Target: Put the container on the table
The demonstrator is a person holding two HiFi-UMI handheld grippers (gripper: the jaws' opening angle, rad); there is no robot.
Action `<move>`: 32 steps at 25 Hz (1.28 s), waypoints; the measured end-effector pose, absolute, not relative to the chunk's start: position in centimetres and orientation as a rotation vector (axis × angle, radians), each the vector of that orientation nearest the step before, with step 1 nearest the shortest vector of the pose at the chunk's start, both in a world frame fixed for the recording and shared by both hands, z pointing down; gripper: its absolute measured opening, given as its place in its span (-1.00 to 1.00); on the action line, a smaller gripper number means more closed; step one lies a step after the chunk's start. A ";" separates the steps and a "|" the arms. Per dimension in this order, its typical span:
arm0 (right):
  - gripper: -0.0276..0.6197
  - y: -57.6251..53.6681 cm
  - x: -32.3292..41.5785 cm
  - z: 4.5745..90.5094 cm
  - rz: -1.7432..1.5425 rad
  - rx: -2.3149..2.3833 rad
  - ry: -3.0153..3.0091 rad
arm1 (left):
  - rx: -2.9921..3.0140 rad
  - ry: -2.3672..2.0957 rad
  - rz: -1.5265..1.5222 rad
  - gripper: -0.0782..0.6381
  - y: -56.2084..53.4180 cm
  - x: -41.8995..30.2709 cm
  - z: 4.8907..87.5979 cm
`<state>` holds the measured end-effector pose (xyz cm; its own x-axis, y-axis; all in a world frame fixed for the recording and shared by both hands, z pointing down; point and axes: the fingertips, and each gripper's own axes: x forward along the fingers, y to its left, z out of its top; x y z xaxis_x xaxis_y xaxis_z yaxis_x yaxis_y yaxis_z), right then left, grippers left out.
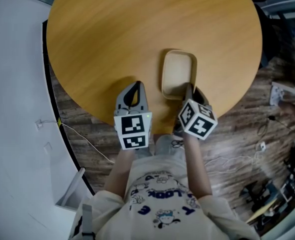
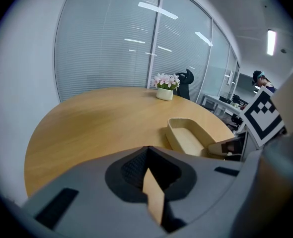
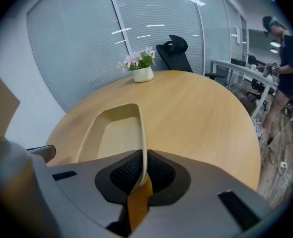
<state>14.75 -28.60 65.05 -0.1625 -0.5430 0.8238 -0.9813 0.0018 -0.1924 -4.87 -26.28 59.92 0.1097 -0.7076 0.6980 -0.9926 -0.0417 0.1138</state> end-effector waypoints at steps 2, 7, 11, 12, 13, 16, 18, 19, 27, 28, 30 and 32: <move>-0.88 -28.7 14.4 65.0 1.085 1.564 -1.768 | 1.807 -1.655 0.626 -0.77 -26.2 -4.9 59.9; -0.88 -28.9 14.4 64.4 1.057 1.587 -1.771 | 1.810 -1.672 0.616 -0.77 -26.1 -5.4 59.4; -0.87 -29.0 14.8 63.1 1.039 1.620 -1.793 | 1.832 -1.683 0.586 -0.77 -26.2 -5.4 58.2; -0.87 -29.0 15.0 62.6 1.028 1.629 -1.800 | 1.841 -1.687 0.579 -0.77 -26.3 -5.4 57.7; -0.87 -29.0 15.2 62.1 1.010 1.641 -1.803 | 1.851 -1.691 0.572 -0.77 -26.4 -5.4 57.2; -0.88 -29.2 15.9 60.1 0.946 1.689 -1.808 | 1.886 -1.705 0.550 -0.77 -26.8 -5.2 55.5; -0.88 -29.6 16.0 58.4 0.906 1.719 -1.835 | 1.913 -1.717 0.530 -0.77 -27.2 -5.0 54.1; -0.88 -29.8 16.0 57.4 0.885 1.735 -1.850 | 1.928 -1.723 0.519 -0.77 -27.4 -4.9 53.3; -0.88 -29.7 15.0 50.0 0.754 1.836 -2.001 | 2.053 -1.766 0.417 -0.77 -27.8 -4.4 47.0; -0.88 -29.7 14.8 49.2 0.744 1.841 -2.023 | 2.068 -1.771 0.406 -0.77 -27.9 -4.3 46.3; -0.88 -29.8 14.4 47.7 0.710 1.849 -2.063 | 2.096 -1.782 0.378 -0.77 -28.2 -4.3 44.9; -0.88 -30.0 14.1 46.2 0.680 1.857 -2.093 | 2.120 -1.793 0.341 -0.77 -28.6 -4.5 43.5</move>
